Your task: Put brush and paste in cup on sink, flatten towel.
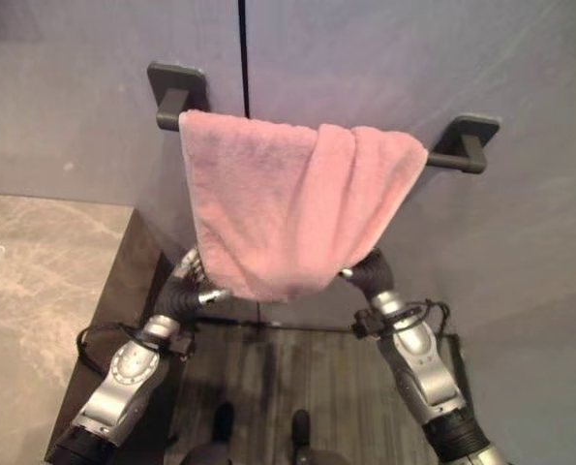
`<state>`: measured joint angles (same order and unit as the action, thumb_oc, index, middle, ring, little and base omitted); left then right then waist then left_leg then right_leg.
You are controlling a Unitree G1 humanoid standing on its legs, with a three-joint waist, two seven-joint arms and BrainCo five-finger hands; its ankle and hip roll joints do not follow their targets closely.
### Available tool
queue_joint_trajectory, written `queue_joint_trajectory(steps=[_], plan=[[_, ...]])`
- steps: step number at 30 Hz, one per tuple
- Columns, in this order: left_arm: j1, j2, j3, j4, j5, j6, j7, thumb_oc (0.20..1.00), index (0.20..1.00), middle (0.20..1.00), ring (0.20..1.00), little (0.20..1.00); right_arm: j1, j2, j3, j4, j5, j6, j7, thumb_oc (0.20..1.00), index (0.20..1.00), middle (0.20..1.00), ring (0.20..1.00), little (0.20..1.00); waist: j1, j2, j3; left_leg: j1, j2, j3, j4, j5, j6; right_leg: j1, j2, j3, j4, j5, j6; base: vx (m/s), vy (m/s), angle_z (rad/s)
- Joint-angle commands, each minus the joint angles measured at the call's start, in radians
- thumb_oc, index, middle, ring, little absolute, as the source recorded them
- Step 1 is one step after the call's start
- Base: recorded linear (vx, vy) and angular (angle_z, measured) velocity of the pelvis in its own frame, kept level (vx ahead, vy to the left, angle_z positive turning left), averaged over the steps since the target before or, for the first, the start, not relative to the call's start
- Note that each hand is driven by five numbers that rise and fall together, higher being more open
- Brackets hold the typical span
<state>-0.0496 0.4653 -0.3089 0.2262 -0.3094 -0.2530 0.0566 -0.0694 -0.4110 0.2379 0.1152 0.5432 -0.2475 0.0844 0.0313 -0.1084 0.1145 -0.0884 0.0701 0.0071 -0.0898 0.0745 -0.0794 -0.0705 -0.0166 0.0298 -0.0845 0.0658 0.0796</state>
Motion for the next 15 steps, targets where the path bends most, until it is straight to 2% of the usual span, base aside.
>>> queue_joint_trajectory(steps=[1,4,5,9,10,12,15], plan=[[-0.002,0.017,-0.013,0.058,0.066,-0.024,-0.015,1.0,1.0,1.0,1.0,1.0,0.016,0.005,-0.023,-0.006,-0.05,-0.006,-0.011,1.0,1.0,1.0,1.0,1.0,0.002,-0.012,-0.095,0.048,-0.037,0.032,0.002,-0.038,0.006,-0.026,-0.035,-0.006,0.02,0.061,0.07,0.02,0.013,-0.03],[0.009,0.01,-0.009,0.113,0.088,-0.019,-0.02,1.0,1.0,1.0,1.0,1.0,0.028,0.023,-0.034,0.09,-0.05,0.0,-0.018,1.0,1.0,1.0,1.0,1.0,0.001,-0.006,-0.101,0.062,-0.037,0.035,0.002,-0.04,0.006,-0.014,-0.034,-0.005,0.022,0.056,0.068,0.01,0.014,0.0],[0.015,0.001,-0.005,0.195,0.108,-0.008,-0.014,1.0,1.0,1.0,1.0,1.0,0.03,0.04,-0.041,0.22,-0.087,0.008,-0.052,1.0,1.0,1.0,1.0,1.0,-0.001,0.001,-0.111,0.073,-0.036,0.037,0.002,-0.039,0.006,-0.005,-0.037,-0.006,0.025,0.054,0.067,0.01,0.032,-0.01],[0.02,-0.018,-0.01,0.35,0.198,0.013,-0.003,1.0,1.0,1.0,1.0,1.0,0.03,0.08,-0.053,0.423,-0.076,0.016,-0.064,1.0,1.0,1.0,1.0,1.0,-0.002,0.01,-0.116,0.088,-0.036,0.038,0.002,-0.041,0.008,0.009,-0.036,-0.01,0.029,0.048,0.064,0.0,0.023,-0.03],[0.018,-0.021,-0.01,0.421,0.265,0.017,0.008,1.0,1.0,1.0,1.0,1.0,0.032,0.09,-0.05,0.516,-0.097,0.024,-0.067,1.0,1.0,1.0,1.0,1.0,-0.002,0.013,-0.118,0.094,-0.035,0.036,0.002,-0.042,0.008,0.014,-0.036,-0.012,0.03,0.045,0.062,0.0,0.0,0.0],[0.019,-0.022,-0.012,0.448,0.288,0.018,0.011,1.0,1.0,1.0,1.0,1.0,0.029,0.089,-0.047,0.562,-0.119,0.024,-0.074,1.0,1.0,1.0,1.0,1.0,-0.002,0.016,-0.117,0.095,-0.035,0.036,0.002,-0.042,0.008,0.017,-0.037,-0.013,0.032,0.043,0.06,0.0,0.0,0.0],[0.033,-0.057,0.01,0.592,0.296,0.03,0.012,1.0,1.0,1.0,1.0,1.0,0.042,0.103,-0.03,0.67,-0.151,0.032,-0.065,1.0,1.0,1.0,1.0,1.0,-0.005,0.022,-0.116,0.101,-0.032,0.035,0.002,-0.04,0.006,0.02,-0.037,-0.016,0.036,0.04,0.057,0.0,0.009,0.01]])
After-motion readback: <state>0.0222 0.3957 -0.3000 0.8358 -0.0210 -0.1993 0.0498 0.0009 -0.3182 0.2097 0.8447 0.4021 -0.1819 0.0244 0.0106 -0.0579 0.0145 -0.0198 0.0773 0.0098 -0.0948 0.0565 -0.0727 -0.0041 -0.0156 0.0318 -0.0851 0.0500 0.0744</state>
